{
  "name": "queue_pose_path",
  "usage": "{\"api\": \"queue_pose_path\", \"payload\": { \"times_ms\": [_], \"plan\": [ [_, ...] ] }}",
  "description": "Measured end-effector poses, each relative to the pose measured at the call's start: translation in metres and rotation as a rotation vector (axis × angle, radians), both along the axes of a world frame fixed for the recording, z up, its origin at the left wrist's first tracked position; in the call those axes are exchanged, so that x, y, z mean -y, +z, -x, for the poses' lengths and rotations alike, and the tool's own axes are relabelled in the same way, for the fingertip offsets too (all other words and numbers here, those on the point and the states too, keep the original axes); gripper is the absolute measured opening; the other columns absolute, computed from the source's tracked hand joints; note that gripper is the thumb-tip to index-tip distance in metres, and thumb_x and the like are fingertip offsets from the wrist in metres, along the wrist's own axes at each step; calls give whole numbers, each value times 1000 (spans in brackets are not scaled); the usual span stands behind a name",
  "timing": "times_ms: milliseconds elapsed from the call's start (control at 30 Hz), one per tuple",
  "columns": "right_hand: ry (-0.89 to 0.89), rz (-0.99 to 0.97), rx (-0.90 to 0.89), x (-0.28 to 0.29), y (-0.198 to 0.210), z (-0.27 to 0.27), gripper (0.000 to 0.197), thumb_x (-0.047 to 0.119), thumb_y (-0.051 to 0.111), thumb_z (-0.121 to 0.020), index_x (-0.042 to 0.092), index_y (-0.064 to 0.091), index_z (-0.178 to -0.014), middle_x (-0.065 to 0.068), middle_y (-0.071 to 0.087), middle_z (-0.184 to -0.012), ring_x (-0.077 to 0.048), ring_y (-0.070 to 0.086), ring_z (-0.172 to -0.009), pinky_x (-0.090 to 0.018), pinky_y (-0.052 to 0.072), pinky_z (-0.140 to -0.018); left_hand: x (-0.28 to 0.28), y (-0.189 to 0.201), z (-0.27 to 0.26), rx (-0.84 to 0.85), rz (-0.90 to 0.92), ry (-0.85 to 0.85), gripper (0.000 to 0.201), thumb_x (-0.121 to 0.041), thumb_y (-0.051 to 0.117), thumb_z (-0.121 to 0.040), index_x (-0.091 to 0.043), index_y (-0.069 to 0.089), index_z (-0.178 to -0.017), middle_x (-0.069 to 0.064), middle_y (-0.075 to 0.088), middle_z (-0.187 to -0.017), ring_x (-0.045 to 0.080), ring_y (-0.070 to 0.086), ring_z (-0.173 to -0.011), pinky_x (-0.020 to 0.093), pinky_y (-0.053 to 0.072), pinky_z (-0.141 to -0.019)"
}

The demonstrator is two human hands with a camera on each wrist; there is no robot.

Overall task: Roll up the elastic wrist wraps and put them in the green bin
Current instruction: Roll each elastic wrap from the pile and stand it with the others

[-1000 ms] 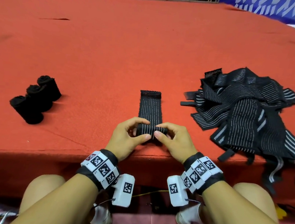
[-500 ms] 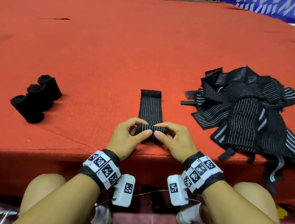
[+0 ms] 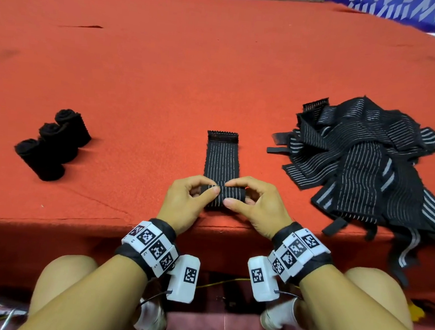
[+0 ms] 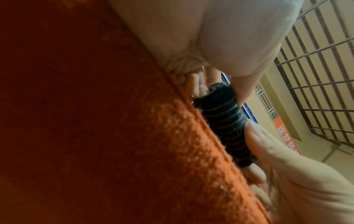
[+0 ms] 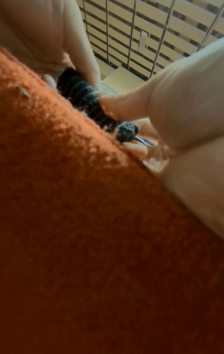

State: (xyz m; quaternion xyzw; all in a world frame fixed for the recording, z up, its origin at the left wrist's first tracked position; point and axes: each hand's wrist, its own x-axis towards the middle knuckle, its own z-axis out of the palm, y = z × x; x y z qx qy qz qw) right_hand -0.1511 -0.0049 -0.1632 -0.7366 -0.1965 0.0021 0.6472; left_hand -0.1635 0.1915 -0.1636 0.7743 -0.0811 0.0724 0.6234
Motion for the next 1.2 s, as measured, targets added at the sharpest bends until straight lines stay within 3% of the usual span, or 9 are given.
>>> {"api": "queue_pose_path", "payload": {
  "times_ms": [100,200,333,467,633,833,933,1033,1200],
  "plan": [
    [-60,46,28,0,-2,-3,15,2,77,-86,7,74,-100,26,64,-65,6,54,-58,-8,40,-62,-1,1,0,16,-34,-18,21,-43,76,-78,-32,75,-96,-5,68,-77,13,53,-67,29,46,-69],
    [-90,86,43,2,-3,-6,4,14,75,-90,16,77,-93,17,67,-71,3,51,-62,-15,42,-65,-2,1,0,55,-112,-13,26,-37,83,-74,-33,75,-98,-26,63,-84,4,47,-63,20,41,-66],
    [-76,117,49,1,-2,-4,5,17,76,-90,16,77,-95,10,66,-83,5,53,-67,-13,41,-66,-4,-4,-3,-3,-57,-26,18,-40,80,-76,-29,76,-90,-6,74,-85,11,64,-79,42,53,-77],
    [-21,106,92,2,-4,-6,29,8,81,-83,19,74,-109,0,64,-108,3,56,-77,-15,42,-68,-3,-4,-3,3,-64,6,20,-40,76,-78,-21,77,-87,0,68,-71,8,53,-67,33,45,-69],
    [-39,105,48,-1,-2,-6,22,3,72,-90,14,73,-109,13,70,-93,6,57,-74,-12,42,-70,-2,-6,-6,0,-106,41,25,-49,73,-78,-33,75,-98,-15,57,-65,8,46,-61,35,45,-60],
    [-81,205,-1,-1,-4,-10,12,24,73,-89,28,76,-100,15,69,-80,-6,52,-67,-29,45,-69,-4,-6,-7,2,-149,-11,16,-26,81,-83,-33,76,-95,-19,73,-88,-3,60,-71,24,47,-74],
    [-93,241,11,-1,-4,-11,20,23,78,-83,31,75,-101,10,64,-98,-4,56,-75,-24,46,-72,-1,-7,-10,-13,-211,46,9,-26,78,-87,-35,77,-89,-19,74,-85,2,62,-72,27,47,-73],
    [-35,180,-2,-2,0,-7,44,1,81,-77,31,72,-107,0,52,-114,-2,57,-87,-15,47,-75,1,-6,-13,-41,-253,101,5,-35,75,-87,-39,77,-86,-22,74,-86,10,68,-82,36,55,-83],
    [-72,229,64,-3,3,-4,34,-2,80,-78,14,73,-108,0,60,-105,10,56,-73,-8,43,-66,2,-4,-10,-22,-269,58,10,-48,73,-82,-45,74,-91,-18,73,-90,9,61,-72,36,52,-74]
  ]
}}
